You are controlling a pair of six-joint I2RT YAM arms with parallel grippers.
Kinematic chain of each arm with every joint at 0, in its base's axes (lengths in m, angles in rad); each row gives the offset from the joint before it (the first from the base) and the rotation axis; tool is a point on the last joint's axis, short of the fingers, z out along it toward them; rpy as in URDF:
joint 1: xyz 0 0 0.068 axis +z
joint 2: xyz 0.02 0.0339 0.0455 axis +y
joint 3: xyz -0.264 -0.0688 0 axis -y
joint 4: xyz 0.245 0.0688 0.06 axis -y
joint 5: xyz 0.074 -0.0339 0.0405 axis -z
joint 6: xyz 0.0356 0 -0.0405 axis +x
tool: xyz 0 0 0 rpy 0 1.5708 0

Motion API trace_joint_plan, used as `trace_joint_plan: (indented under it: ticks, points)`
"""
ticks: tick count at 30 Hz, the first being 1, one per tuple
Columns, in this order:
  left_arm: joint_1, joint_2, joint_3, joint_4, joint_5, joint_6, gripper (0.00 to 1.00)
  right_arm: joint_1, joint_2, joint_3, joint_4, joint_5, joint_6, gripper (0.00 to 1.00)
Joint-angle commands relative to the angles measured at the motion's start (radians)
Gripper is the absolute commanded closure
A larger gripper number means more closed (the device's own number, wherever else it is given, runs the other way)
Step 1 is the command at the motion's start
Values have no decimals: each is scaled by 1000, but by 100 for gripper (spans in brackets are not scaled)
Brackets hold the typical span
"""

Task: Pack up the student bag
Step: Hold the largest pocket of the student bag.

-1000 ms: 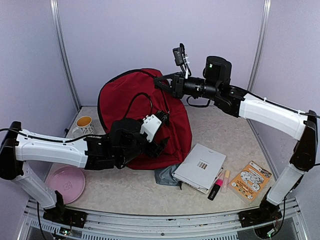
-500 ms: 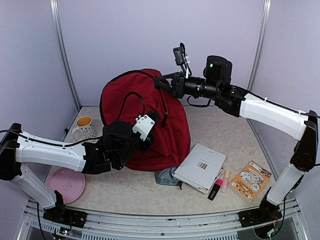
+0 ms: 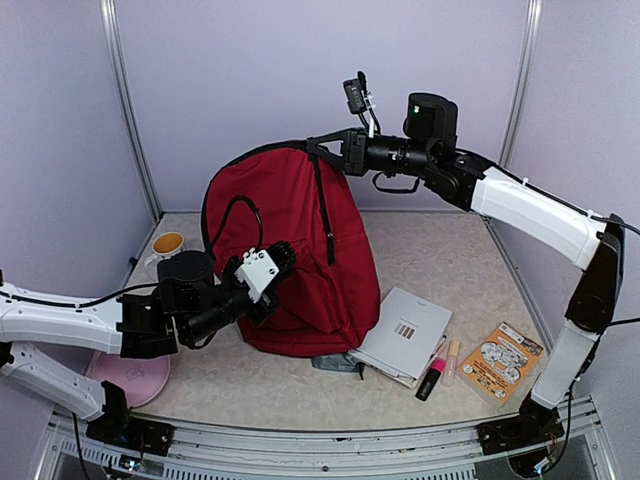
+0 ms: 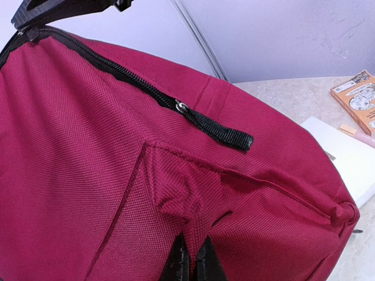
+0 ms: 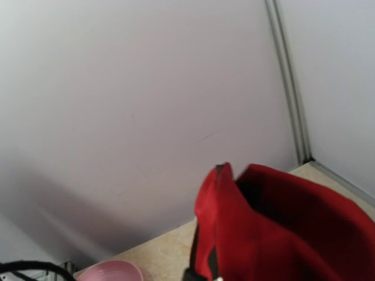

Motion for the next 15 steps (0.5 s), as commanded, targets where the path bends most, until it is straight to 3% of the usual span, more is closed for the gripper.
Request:
trace_joint_plan:
  ticks: [1,4,7,9,10,12,15]
  points:
    - [-18,-52,-61,-157,114,23,100,-31,26,128,111,-3,10,100]
    - [4,-114,-85,-176,93,-4,100,-27,29,122,112,-58,21,100]
    - [63,-203,-107,-177,163,-58,100,-1,4,39,133,-71,43,100]
    - [91,-245,-98,-190,217,-89,60,29,-11,-17,155,-57,57,100]
    - [93,-259,-84,-199,238,-95,47,45,-19,-42,171,-46,61,100]
    - [93,-269,-32,-209,275,-125,34,76,-39,-99,213,-15,72,100]
    - [118,-254,59,-183,363,-203,25,115,-63,-160,286,29,90,100]
